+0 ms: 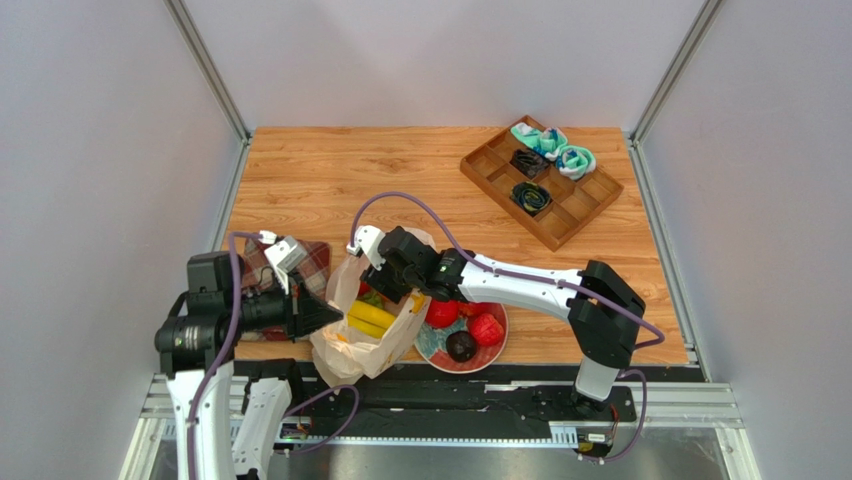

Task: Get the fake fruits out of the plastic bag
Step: Take out the fake fruit from the plastic bag.

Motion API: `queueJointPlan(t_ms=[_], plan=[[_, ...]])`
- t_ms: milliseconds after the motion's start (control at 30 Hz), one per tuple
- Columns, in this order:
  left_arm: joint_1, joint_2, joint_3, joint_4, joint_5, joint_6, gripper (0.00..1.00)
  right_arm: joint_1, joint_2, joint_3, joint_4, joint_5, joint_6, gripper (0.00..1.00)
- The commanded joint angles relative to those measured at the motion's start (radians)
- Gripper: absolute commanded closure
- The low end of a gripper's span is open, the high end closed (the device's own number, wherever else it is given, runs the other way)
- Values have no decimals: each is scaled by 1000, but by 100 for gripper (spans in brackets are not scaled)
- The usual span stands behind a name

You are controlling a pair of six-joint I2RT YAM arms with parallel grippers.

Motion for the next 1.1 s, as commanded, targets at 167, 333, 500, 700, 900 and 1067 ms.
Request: queueJointPlan(t_ms=[167,333,500,700,900,1067], plan=[[-14,-25,-44,-66,-35,-55,100,1,111,48,6,63,57,11],[-15,-44,-44,-71,-13,-41,100,3,167,91,26,188,43,0],[-15,-48,-44,-69,-9,-40,100,1,233,108,23,182,32,6],[-14,-45,-45,-63,-16,-47,100,1,207,111,20,73,-87,58],[-15,-18,-70,-14,-10,-52,100,-57,63,253,-163,-155,-112,80],[-14,27,-107,70,8,-69,100,-201,-69,312,-280,-557,-73,82]])
